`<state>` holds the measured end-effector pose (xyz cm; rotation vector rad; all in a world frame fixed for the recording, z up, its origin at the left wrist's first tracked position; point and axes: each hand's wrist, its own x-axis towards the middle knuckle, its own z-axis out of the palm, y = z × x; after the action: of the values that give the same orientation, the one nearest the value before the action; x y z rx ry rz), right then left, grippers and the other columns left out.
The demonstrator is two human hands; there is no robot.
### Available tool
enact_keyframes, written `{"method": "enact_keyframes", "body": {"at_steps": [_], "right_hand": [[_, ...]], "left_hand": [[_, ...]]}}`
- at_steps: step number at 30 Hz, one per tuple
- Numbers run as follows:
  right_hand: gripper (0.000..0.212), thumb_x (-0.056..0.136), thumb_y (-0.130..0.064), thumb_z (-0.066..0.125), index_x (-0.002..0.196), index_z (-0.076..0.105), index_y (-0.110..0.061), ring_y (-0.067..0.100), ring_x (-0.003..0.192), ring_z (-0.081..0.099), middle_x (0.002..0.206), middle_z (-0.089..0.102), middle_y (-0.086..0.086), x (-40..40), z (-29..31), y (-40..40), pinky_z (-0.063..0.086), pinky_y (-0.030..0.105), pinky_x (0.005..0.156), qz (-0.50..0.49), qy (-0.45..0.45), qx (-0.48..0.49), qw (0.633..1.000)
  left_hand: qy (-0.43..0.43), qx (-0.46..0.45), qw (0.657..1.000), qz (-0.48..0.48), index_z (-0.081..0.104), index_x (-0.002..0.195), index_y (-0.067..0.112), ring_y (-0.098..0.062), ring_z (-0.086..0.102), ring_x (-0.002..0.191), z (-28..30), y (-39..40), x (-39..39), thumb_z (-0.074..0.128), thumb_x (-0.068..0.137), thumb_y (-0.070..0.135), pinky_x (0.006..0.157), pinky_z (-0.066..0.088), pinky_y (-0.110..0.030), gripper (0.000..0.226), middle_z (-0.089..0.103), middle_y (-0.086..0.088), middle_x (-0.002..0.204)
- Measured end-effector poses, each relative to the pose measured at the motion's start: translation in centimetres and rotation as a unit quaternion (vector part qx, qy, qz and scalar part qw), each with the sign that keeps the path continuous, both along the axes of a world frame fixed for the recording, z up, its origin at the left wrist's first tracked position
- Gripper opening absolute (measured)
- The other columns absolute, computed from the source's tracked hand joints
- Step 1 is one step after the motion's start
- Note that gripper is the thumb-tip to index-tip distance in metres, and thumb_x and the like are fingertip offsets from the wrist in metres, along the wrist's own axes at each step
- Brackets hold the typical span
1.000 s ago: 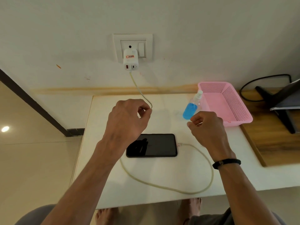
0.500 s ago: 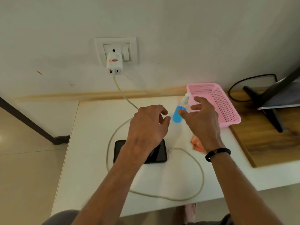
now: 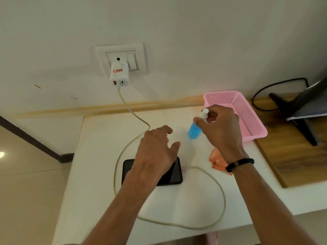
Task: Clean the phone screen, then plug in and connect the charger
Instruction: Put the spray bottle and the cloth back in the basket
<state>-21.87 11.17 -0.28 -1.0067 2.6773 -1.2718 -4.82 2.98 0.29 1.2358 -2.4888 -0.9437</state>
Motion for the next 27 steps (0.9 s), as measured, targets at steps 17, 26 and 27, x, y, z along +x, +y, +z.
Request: {"method": "enact_keyframes", "body": {"at_steps": [17, 26, 27], "right_hand": [[0.03, 0.073, -0.054, 0.087, 0.08, 0.077, -0.026, 0.009, 0.067, 0.075, 0.074, 0.077, -0.011, 1.9, 2.2, 0.5, 0.06, 0.016, 0.062, 0.112, -0.136, -0.089, 0.98], [0.024, 0.095, -0.046, 0.068, 0.104, 0.077, -0.026, 0.007, 0.091, 0.073, 0.106, 0.077, -0.012, 1.6, -1.3, -1.6, 0.061, 0.029, 0.083, 0.091, -0.147, 0.007, 0.985], [0.021, 0.097, -0.038, 0.068, 0.114, 0.074, -0.027, 0.009, 0.102, 0.069, 0.12, 0.072, -0.01, 1.7, -2.1, -1.8, 0.055, 0.025, 0.088, 0.105, -0.083, 0.061, 0.989]], "left_hand": [[0.04, 0.041, 0.998, -0.023, 0.021, 0.157, 0.032, -0.019, 0.054, 0.131, -0.1, 3.1, -1.0, 0.06, 0.096, 0.056, 0.107, 0.049, -0.037, 0.076, 0.051, 0.002, 0.146], [0.113, 0.136, 0.983, 0.053, 0.052, 0.119, 0.036, 0.007, 0.064, 0.065, 0.1, 0.2, 1.4, 0.066, 0.091, 0.056, 0.046, 0.039, 0.0, 0.037, 0.065, 0.015, 0.092], [0.112, 0.148, 0.981, 0.059, 0.052, 0.118, 0.039, 0.009, 0.063, 0.063, 0.1, 0.0, 1.8, 0.067, 0.09, 0.058, 0.044, 0.039, -0.001, 0.038, 0.064, 0.018, 0.089]]}}
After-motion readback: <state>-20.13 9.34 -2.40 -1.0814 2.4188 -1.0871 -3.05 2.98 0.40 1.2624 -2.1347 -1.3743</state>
